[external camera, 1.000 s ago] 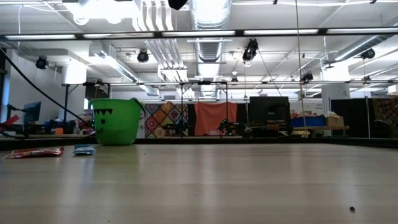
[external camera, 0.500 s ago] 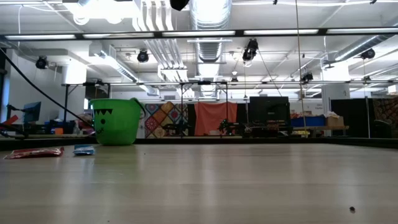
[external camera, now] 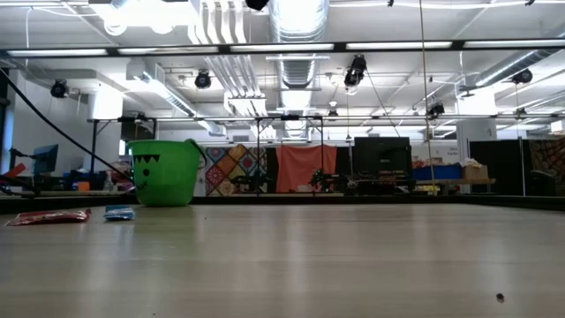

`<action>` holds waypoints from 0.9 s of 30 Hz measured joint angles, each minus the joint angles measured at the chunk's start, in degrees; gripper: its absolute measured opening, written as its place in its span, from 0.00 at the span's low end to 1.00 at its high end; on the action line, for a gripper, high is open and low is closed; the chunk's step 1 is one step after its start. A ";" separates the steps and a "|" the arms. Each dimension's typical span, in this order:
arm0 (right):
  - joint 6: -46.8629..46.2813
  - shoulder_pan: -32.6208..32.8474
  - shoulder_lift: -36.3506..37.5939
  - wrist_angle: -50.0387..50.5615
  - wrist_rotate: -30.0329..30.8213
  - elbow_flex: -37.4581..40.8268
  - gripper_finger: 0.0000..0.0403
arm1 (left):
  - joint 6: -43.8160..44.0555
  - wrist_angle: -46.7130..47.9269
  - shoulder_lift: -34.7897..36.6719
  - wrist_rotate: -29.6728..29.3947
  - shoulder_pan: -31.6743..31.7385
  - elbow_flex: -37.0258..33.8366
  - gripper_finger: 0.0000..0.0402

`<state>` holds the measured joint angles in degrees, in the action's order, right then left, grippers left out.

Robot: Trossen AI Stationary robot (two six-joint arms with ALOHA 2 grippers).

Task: Sort candy
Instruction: Put the brown chocolate into the orange bucket

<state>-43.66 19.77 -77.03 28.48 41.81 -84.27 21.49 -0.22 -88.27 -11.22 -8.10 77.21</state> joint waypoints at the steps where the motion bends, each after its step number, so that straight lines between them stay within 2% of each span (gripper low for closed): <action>1: 0.00 0.00 0.00 0.00 -0.02 0.00 0.32 | -0.01 -0.07 0.00 0.00 0.01 0.00 0.01; 12: 0.02 0.07 -0.02 -0.02 -0.32 0.00 0.09 | -0.03 -0.32 0.00 0.00 0.07 0.00 0.01; 17: 0.09 0.07 -0.02 0.05 -0.43 0.00 0.07 | -0.03 -0.44 0.00 0.02 0.09 0.00 0.02; 21: 0.22 0.07 -0.02 0.01 -0.47 0.00 0.06 | -0.03 -0.82 0.00 0.06 0.07 -0.02 0.09; 27: 0.81 0.07 -0.09 0.18 -0.51 0.00 0.05 | -0.02 -0.71 0.00 0.46 0.05 -0.02 0.28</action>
<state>-42.85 19.84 -77.12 28.67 41.30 -84.27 21.46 -0.93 -88.27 -10.76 -8.05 77.19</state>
